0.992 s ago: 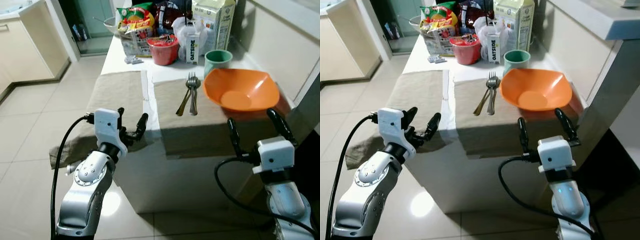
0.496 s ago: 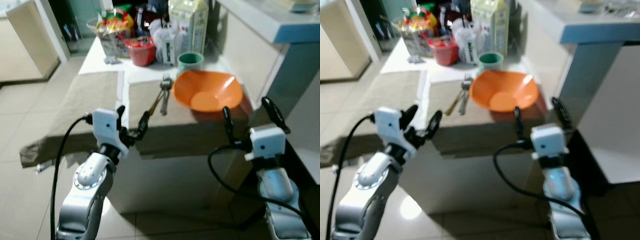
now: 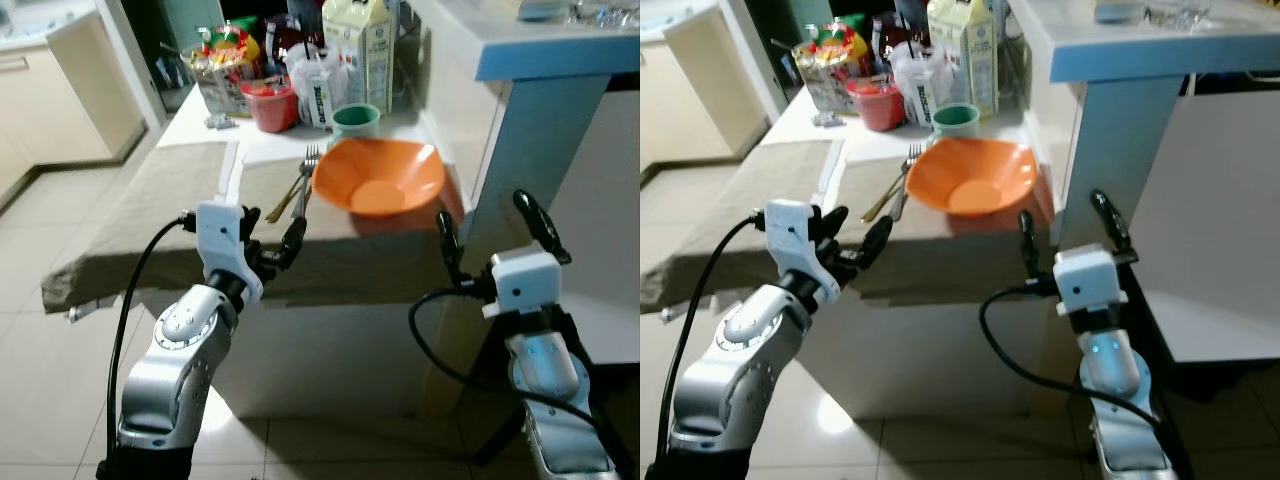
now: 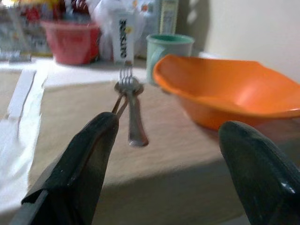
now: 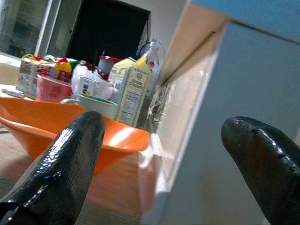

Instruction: Setting the table

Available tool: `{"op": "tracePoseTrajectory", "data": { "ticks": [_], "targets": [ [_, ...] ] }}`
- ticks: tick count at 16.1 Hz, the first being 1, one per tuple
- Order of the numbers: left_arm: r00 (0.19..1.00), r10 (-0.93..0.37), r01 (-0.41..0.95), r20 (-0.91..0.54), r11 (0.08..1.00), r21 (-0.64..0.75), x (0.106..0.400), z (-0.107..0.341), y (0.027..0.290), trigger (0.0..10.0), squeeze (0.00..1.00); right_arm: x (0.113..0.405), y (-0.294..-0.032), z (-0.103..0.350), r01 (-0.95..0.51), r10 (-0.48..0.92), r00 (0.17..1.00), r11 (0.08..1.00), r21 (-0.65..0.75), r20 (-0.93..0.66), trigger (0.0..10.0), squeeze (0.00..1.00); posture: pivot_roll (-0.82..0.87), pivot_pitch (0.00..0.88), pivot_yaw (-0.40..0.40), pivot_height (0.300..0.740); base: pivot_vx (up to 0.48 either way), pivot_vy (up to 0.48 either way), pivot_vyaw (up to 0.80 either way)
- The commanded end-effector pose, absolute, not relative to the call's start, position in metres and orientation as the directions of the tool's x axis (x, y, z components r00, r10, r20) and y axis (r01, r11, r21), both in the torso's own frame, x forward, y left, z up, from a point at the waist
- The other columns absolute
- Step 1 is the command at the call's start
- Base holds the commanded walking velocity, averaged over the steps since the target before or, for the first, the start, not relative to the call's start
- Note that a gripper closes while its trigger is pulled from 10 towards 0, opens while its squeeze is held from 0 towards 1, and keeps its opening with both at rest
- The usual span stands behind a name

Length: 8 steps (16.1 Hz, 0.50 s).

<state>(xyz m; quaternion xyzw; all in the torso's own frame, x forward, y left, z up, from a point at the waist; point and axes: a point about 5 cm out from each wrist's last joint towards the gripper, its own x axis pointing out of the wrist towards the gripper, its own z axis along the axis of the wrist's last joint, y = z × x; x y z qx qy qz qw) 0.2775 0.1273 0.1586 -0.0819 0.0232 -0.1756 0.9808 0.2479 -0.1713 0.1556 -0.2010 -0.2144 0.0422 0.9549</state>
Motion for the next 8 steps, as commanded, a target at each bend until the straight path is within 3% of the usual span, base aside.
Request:
{"op": "tracePoseTrajectory", "data": {
  "ticks": [1, 8],
  "targets": [
    [0.929, -0.366, 0.341, -0.05, 0.901, -0.267, 0.301, 0.169, 0.131, 10.0, 0.0, 0.247, -0.165, 0.163, 0.01, 0.18, 0.885, 0.915, -0.404, 0.43, 10.0, 0.0, -0.17, 0.0, 0.117, 0.74, 0.0, 0.0, 0.0],
    [0.843, -0.531, 0.43, -0.088, 0.762, -0.483, 0.351, 0.187, 0.09, 10.0, 0.0, 0.244, -0.164, 0.165, 0.025, 0.169, 0.881, 0.916, -0.401, 0.441, 10.0, 0.0, -0.21, 0.0, 0.132, 0.74, 0.0, 0.0, 0.0]
  ]
}}
